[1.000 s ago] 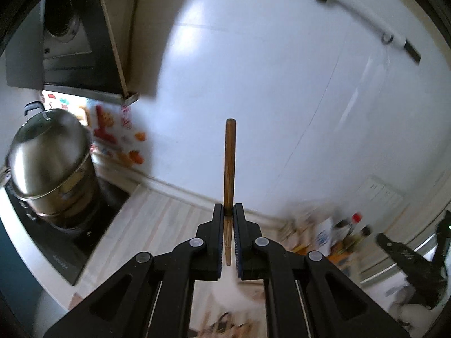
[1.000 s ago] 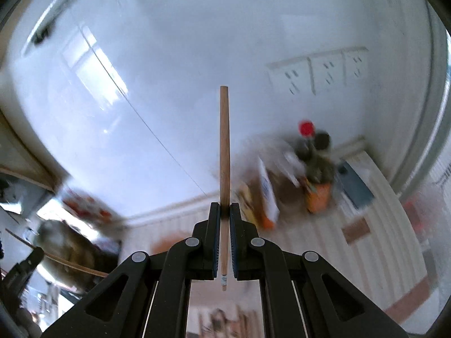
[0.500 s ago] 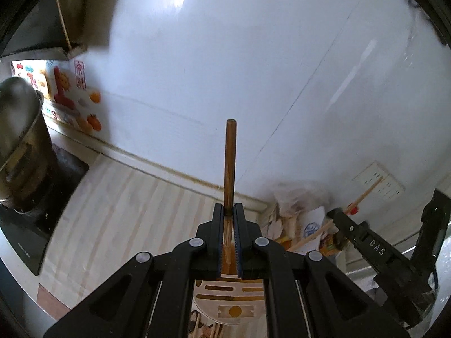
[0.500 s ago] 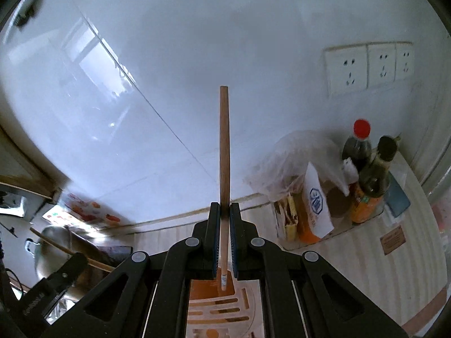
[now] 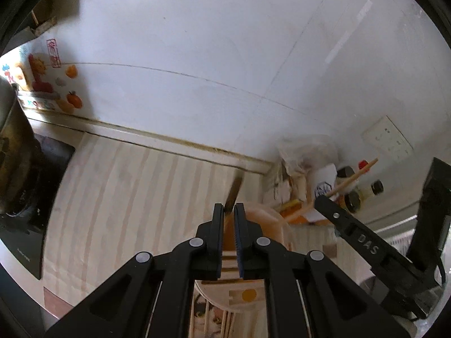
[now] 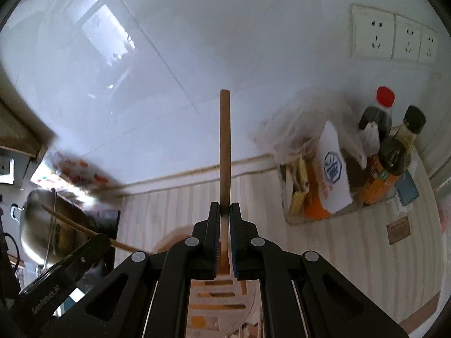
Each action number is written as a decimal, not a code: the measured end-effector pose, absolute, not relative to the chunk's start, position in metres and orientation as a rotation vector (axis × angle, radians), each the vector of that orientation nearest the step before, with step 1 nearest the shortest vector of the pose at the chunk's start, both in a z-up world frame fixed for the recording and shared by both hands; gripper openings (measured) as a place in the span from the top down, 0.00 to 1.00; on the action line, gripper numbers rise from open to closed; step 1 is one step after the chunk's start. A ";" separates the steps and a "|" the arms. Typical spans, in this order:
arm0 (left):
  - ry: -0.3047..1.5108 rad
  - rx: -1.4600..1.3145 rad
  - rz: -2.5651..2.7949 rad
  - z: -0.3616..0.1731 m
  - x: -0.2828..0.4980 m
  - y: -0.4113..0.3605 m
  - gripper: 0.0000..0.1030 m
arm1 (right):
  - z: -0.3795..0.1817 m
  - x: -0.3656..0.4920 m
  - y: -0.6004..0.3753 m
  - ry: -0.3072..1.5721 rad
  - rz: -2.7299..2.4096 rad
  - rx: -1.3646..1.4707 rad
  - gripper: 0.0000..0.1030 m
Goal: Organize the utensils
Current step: 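Open both grippers to drop the chopsticks into the beige holder, then return to the placemat and grasp one chopstick with each gripper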
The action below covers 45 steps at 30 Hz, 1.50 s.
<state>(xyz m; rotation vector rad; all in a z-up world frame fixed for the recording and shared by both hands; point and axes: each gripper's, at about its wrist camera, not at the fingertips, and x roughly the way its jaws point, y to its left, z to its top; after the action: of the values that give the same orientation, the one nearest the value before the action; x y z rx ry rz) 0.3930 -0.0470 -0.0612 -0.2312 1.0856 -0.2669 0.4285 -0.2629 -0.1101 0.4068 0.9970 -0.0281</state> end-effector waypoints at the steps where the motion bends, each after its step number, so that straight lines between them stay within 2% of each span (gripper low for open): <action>1: 1.090 -0.229 -0.267 -0.058 0.391 -0.046 0.93 | -0.112 0.428 -0.263 1.004 -0.023 0.410 0.93; 2: 1.085 -0.228 -0.263 -0.054 0.389 -0.044 0.86 | -0.113 0.427 -0.263 1.013 -0.021 0.417 0.91; 3: 1.074 -0.218 -0.255 -0.050 0.388 -0.043 0.79 | -0.113 0.425 -0.265 1.019 -0.019 0.429 0.83; 4: 1.054 -0.201 -0.244 -0.044 0.386 -0.043 0.57 | -0.110 0.422 -0.267 1.012 -0.016 0.441 0.68; 5: 1.026 -0.186 -0.232 -0.036 0.382 -0.041 0.35 | -0.106 0.419 -0.270 1.001 -0.019 0.446 0.61; 6: 1.005 -0.180 -0.221 -0.030 0.380 -0.039 0.29 | -0.101 0.415 -0.273 0.986 -0.025 0.449 0.52; 9: 0.929 -0.151 -0.191 -0.013 0.369 -0.029 0.26 | -0.085 0.402 -0.280 0.945 -0.040 0.451 0.49; 10: 0.918 -0.147 -0.180 -0.010 0.368 -0.026 0.19 | -0.081 0.400 -0.282 0.939 -0.047 0.450 0.47; 11: 0.896 -0.140 -0.170 -0.007 0.364 -0.022 0.06 | -0.076 0.393 -0.284 0.925 -0.053 0.447 0.46; 12: 0.874 -0.131 -0.159 -0.005 0.360 -0.019 0.00 | -0.073 0.388 -0.285 0.915 -0.062 0.441 0.43; 16: 0.849 -0.062 -0.103 -0.009 0.348 -0.012 0.00 | -0.065 0.369 -0.291 0.890 -0.084 0.441 0.31; 18: 0.856 -0.043 -0.091 -0.014 0.342 -0.009 0.00 | -0.065 0.357 -0.295 0.870 -0.084 0.453 0.20; 21: 0.881 -0.020 -0.066 -0.029 0.332 -0.005 0.00 | -0.069 0.342 -0.297 0.856 -0.114 0.427 0.15; 25: 0.977 -0.008 -0.010 -0.067 0.320 0.003 0.00 | -0.084 0.326 -0.296 0.869 -0.149 0.378 0.15; 34: 1.150 0.102 0.024 -0.170 0.281 0.001 0.00 | -0.159 0.292 -0.300 1.065 -0.208 0.322 0.16; 40: 1.305 0.168 0.016 -0.238 0.261 -0.008 0.01 | -0.222 0.275 -0.297 1.232 -0.217 0.292 0.28; 45: 1.398 0.224 -0.007 -0.282 0.248 -0.019 0.01 | -0.270 0.264 -0.288 1.355 -0.215 0.243 0.32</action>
<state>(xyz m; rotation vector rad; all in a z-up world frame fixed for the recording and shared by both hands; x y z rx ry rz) 0.2485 -0.0192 -0.2818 0.2235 1.3976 -0.0069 0.2641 -0.2884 -0.2696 0.2430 1.3546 -0.2146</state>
